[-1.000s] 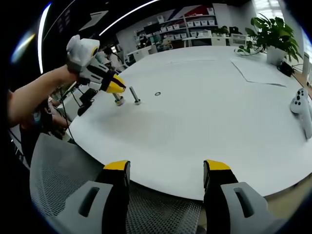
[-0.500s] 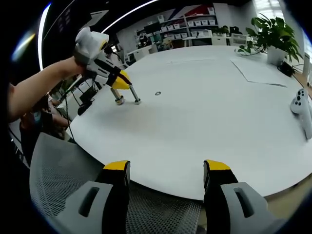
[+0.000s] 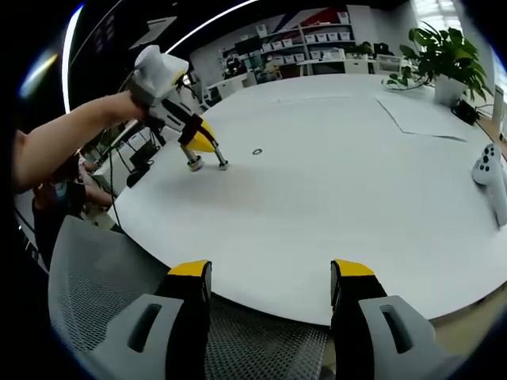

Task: Place the washer onto the threaded stud by aligning its center hole with the stud, sliding it down to the base, and recovering from edge contact or off-axis alignment until the washer reaches the visible bottom stop.

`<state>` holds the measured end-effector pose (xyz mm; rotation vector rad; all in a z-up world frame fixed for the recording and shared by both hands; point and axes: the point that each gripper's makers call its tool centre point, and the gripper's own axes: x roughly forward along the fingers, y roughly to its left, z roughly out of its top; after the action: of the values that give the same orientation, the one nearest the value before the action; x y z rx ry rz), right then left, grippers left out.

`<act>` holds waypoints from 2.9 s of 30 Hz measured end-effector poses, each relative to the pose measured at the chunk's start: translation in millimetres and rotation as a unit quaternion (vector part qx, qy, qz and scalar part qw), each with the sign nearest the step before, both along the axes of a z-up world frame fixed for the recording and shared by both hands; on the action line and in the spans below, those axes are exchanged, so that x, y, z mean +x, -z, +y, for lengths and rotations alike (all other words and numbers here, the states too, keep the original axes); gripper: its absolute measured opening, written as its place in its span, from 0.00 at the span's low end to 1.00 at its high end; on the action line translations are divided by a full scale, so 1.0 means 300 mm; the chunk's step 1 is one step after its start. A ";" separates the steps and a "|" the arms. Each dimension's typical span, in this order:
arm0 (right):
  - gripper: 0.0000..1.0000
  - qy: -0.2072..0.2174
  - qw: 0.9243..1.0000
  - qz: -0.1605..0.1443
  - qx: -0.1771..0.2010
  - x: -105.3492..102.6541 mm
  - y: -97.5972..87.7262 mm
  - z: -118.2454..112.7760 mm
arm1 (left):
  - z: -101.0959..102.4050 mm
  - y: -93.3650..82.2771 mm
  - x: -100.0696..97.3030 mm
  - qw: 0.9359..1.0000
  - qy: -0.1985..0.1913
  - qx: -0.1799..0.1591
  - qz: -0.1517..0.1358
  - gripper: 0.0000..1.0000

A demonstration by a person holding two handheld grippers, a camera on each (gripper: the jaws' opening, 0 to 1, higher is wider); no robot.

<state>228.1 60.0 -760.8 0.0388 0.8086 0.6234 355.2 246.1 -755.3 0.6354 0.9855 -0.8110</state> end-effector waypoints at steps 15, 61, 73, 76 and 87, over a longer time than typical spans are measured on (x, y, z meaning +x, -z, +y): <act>0.63 -0.001 1.000 0.003 -0.001 -0.002 0.002 0.000 | 0.000 0.089 -0.001 0.999 0.001 0.018 0.029 0.08; 0.63 -0.014 1.000 0.007 -0.004 -0.012 0.006 0.008 | 0.016 -0.120 0.023 0.999 0.019 -0.003 -0.039 0.25; 0.63 -0.011 1.000 0.009 -0.006 -0.011 0.008 0.005 | -0.014 -0.150 0.084 0.998 0.034 -0.003 -0.046 0.26; 0.63 -0.012 1.000 0.008 -0.006 -0.011 0.008 0.005 | -0.018 -0.147 0.114 0.998 0.039 0.004 -0.045 0.26; 0.65 -0.038 0.998 0.031 -0.029 -0.037 0.036 0.009 | -0.061 -0.124 0.177 0.999 0.030 0.004 -0.032 0.21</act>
<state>216.8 62.5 -771.5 -0.0256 0.8902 0.6723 408.3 227.7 -718.2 0.6970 0.9162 -0.8346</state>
